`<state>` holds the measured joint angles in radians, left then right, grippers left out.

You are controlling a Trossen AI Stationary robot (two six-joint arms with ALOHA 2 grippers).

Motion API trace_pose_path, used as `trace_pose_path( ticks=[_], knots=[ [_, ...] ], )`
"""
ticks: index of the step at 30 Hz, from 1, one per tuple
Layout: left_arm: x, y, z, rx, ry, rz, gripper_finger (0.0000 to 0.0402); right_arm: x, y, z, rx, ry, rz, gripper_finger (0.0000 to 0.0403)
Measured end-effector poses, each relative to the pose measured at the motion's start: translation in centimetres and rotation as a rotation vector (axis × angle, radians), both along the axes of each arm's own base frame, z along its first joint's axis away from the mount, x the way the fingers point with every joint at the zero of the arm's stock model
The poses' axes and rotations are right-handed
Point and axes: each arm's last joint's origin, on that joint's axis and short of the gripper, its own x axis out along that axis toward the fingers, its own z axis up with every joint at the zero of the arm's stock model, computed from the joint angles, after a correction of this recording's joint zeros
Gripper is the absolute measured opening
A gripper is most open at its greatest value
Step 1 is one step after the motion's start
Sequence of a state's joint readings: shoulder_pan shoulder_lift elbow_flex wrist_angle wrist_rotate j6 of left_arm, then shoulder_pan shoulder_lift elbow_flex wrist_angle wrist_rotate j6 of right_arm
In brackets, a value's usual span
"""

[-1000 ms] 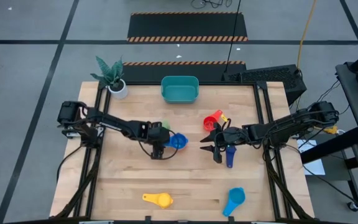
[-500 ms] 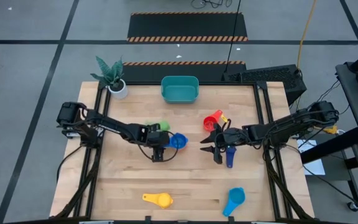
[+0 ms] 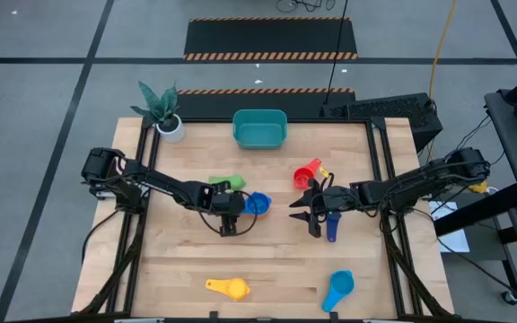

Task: Nest measuring cups in basket
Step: Stack the blue measuring cup on top of the orange measuring cup, then stack the red measuring cup on top of the blue measuring cup

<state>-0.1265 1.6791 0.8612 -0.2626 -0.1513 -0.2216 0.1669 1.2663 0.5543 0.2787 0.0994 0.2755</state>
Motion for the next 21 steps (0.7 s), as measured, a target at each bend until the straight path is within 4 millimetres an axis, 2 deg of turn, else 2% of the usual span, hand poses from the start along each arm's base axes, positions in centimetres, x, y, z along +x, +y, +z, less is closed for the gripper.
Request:
trace_pose_path(
  ticks=[4,8,18,21],
  knots=[
    [0.0,0.0,0.0,-0.006,-0.002,0.011,0.0132,0.0,0.0,0.0,0.0,0.0,0.0,0.0144],
    [0.0,0.0,0.0,-0.012,-0.003,0.022,0.014,0.0,0.0,0.0,0.0,0.0,0.0,0.0144],
    [0.0,-0.2,0.0,-0.014,-0.009,0.047,0.0296,-0.1,0.0,0.2,0.023,-0.006,-0.014,0.0144],
    [-0.1,-0.4,1.0,-0.016,-0.026,0.042,0.0328,-0.2,0.0,0.8,0.046,-0.032,-0.025,0.0144]
  ],
)
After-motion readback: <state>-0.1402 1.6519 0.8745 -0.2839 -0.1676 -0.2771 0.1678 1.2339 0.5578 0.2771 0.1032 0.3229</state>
